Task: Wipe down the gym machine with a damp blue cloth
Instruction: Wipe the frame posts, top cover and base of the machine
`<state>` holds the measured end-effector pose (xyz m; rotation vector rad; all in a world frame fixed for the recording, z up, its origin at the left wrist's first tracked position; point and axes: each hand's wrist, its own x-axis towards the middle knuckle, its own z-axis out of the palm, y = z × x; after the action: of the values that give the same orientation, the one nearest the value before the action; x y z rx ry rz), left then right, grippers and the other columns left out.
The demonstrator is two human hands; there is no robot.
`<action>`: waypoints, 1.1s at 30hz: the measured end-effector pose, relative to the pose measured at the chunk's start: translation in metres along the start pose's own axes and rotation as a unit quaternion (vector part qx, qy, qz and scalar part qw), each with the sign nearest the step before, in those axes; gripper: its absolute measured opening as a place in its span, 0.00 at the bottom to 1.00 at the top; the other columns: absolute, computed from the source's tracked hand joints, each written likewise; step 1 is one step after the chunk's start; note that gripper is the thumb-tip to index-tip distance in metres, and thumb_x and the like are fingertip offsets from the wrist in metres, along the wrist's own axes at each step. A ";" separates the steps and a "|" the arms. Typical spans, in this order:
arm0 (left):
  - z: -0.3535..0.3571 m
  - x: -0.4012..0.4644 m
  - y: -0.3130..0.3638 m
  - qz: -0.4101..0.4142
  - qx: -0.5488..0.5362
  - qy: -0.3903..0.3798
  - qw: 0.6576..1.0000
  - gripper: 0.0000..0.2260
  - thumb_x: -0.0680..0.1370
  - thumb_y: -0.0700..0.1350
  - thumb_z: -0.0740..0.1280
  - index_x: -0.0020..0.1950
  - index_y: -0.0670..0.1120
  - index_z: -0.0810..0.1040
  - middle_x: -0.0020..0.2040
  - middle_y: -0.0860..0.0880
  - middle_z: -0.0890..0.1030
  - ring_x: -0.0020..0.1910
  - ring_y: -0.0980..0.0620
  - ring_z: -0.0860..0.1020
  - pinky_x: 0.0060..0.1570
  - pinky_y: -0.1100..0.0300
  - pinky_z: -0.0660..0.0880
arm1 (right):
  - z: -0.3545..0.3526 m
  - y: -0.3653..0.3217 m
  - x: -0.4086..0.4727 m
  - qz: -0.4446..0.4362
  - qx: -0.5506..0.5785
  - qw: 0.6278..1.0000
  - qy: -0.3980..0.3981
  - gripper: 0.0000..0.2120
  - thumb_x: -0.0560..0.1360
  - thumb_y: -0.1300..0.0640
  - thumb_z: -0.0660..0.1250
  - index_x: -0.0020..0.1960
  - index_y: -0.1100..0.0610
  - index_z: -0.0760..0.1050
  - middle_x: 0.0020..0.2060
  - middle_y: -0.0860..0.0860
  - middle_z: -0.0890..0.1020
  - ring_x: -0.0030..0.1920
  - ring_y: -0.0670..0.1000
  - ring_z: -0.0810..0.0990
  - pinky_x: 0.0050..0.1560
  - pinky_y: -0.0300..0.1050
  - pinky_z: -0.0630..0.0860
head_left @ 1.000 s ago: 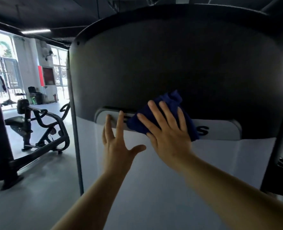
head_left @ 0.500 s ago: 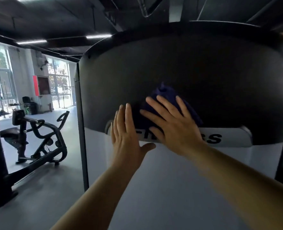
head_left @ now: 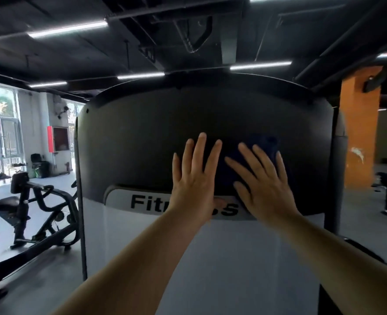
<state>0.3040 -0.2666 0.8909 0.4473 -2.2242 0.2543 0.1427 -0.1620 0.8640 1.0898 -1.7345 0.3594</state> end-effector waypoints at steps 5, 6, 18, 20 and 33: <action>0.001 0.022 0.034 -0.062 0.055 -0.026 0.996 0.58 0.70 0.58 0.75 0.75 0.53 0.27 0.75 0.44 0.27 0.76 0.37 0.32 0.75 0.36 0.43 | -0.009 0.039 0.013 0.128 0.077 0.988 0.028 0.27 0.82 0.41 0.46 0.79 0.42 0.44 0.80 0.48 0.43 0.79 0.51 0.39 0.77 0.61 0.40; 0.001 0.023 0.038 -0.073 0.066 -0.034 0.995 0.59 0.70 0.57 0.75 0.75 0.52 0.26 0.75 0.44 0.26 0.76 0.37 0.32 0.75 0.36 0.44 | -0.002 0.035 0.002 0.125 0.078 0.989 0.031 0.28 0.82 0.41 0.46 0.80 0.43 0.44 0.80 0.49 0.43 0.79 0.52 0.40 0.77 0.61 0.40; -0.004 0.060 0.094 -0.019 0.128 -0.005 0.992 0.56 0.71 0.58 0.74 0.77 0.48 0.31 0.77 0.43 0.31 0.77 0.37 0.37 0.75 0.35 0.45 | 0.011 0.053 -0.024 0.192 0.129 0.972 0.051 0.28 0.81 0.39 0.42 0.79 0.41 0.40 0.80 0.47 0.42 0.79 0.51 0.40 0.77 0.62 0.43; -0.002 0.064 0.095 0.021 0.164 -0.002 0.986 0.55 0.72 0.57 0.74 0.78 0.47 0.32 0.76 0.43 0.28 0.77 0.39 0.36 0.75 0.35 0.44 | 0.008 0.071 -0.024 0.185 0.142 0.972 0.035 0.28 0.81 0.38 0.42 0.79 0.39 0.41 0.79 0.46 0.41 0.79 0.50 0.39 0.77 0.61 0.42; 0.012 0.096 0.159 0.111 0.199 -0.009 0.974 0.51 0.72 0.59 0.72 0.79 0.49 0.37 0.78 0.41 0.38 0.78 0.37 0.41 0.75 0.38 0.42 | 0.003 0.129 0.006 0.344 0.263 0.899 0.072 0.28 0.81 0.38 0.42 0.79 0.43 0.40 0.79 0.46 0.40 0.78 0.48 0.38 0.77 0.55 0.38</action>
<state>0.1750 -0.1467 0.9530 0.4108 -2.2413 0.8277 0.0375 -0.0963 0.8990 0.7327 -1.8928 1.3798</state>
